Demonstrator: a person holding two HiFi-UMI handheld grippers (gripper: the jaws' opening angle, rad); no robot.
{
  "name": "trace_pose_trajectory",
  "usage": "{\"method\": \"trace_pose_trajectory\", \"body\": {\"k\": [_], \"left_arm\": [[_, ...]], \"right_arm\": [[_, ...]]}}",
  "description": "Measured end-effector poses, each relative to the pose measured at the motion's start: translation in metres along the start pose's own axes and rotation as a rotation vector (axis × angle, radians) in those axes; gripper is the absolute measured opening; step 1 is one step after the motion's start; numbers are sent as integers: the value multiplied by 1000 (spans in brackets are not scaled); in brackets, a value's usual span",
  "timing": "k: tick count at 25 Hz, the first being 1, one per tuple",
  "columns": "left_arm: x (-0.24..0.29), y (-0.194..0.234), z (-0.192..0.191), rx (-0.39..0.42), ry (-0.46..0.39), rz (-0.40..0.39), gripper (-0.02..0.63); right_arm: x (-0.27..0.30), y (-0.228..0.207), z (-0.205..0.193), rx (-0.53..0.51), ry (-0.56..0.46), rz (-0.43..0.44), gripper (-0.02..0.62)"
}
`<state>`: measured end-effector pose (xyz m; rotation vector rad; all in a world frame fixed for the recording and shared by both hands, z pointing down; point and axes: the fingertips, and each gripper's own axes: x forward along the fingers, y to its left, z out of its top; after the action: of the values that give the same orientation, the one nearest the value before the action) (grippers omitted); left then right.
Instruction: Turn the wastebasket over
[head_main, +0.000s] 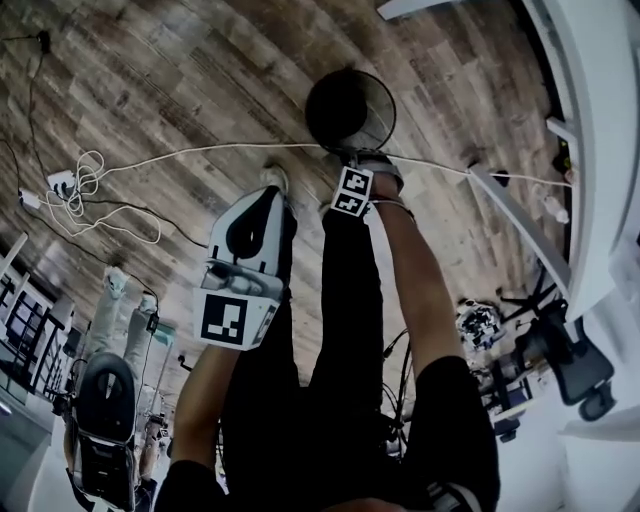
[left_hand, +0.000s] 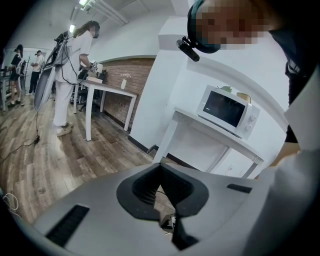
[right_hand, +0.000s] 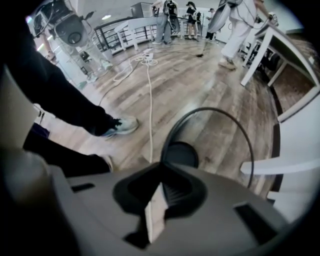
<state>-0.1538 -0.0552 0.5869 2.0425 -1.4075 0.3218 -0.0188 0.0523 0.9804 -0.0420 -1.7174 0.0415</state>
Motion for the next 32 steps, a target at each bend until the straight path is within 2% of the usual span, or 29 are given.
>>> {"method": "trace_pose_trajectory", "body": {"k": [20, 32], "left_arm": [[-11, 5, -36, -12, 11, 18, 34], [-14, 2, -36, -3, -11, 14, 35]], "right_arm": [[37, 52, -4, 13, 12, 45, 49], [36, 55, -3, 40, 5, 19, 57]]}}
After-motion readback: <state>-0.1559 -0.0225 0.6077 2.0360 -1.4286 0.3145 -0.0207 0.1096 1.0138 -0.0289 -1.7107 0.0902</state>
